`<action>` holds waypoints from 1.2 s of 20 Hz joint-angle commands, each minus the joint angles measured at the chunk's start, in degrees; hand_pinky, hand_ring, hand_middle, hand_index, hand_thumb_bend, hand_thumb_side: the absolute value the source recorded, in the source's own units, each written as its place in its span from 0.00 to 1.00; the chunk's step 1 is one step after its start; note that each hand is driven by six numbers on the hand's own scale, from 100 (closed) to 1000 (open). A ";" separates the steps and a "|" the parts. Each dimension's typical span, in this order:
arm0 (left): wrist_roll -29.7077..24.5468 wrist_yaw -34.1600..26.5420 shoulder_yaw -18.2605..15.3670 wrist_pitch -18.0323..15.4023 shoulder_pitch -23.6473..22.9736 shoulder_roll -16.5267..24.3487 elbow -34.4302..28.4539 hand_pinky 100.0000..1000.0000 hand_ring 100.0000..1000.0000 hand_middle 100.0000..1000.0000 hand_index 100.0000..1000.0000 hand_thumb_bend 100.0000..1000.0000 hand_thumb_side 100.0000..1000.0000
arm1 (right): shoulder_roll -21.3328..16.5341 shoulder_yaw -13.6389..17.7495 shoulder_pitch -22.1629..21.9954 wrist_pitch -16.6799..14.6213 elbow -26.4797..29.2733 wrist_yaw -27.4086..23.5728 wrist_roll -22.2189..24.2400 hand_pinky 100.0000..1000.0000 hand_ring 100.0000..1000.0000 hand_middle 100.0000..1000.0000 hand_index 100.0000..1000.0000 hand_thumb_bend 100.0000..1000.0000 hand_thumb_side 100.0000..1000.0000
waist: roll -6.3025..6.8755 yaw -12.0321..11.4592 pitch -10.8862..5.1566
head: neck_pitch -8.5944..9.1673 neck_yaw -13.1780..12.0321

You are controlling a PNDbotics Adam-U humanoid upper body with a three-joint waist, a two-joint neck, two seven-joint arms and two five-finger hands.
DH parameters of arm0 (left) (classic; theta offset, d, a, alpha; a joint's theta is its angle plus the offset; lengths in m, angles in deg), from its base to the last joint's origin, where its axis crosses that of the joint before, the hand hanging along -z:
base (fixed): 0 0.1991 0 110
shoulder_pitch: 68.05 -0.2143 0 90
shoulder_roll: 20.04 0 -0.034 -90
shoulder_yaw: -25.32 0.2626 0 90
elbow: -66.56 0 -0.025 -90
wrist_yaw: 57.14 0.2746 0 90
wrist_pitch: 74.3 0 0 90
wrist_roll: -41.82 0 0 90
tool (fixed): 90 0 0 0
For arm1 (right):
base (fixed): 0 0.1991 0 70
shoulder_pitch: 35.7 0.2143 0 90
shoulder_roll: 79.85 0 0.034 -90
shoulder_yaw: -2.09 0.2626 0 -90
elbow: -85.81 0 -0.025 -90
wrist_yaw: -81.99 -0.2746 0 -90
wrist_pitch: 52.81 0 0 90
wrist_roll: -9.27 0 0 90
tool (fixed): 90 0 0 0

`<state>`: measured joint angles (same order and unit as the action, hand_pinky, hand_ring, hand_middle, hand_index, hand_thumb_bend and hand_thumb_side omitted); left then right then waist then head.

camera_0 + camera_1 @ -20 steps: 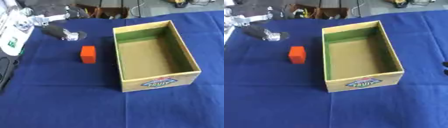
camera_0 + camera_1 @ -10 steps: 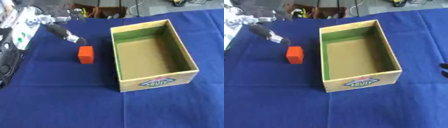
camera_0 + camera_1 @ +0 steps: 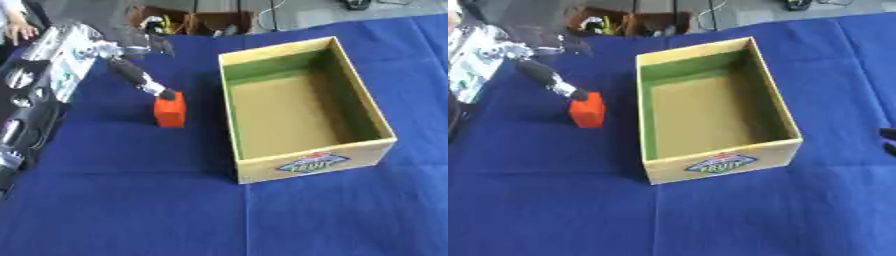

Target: Pick up objects on the table and place them in the box.

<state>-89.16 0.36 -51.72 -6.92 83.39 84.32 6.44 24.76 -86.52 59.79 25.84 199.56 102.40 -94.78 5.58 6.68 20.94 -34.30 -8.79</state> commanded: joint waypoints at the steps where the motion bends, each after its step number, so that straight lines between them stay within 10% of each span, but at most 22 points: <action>1: -10.99 -0.12 0.66 -12.56 0.96 1.06 0.60 0.75 0.91 1.00 1.00 0.69 0.95 | -0.91 -0.11 0.25 0.05 0.84 0.76 0.25 0.79 0.95 0.66 0.93 0.00 0.98 | -0.10 0.00 -0.89 | 0.57 0.12; 24: -10.99 -0.60 1.81 -12.84 -2.58 0.71 1.42 0.64 0.81 0.90 1.00 0.51 0.78 | -0.09 -0.10 0.62 0.31 0.84 1.30 0.52 0.80 0.96 0.65 0.93 0.00 0.98 | -0.36 0.28 0.16 | 1.30 0.40</action>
<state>-88.37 -0.51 -49.23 -7.71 80.01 84.18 8.26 24.86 -86.53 59.92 26.16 199.56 103.27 -94.37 5.52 6.99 22.00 -33.60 -8.21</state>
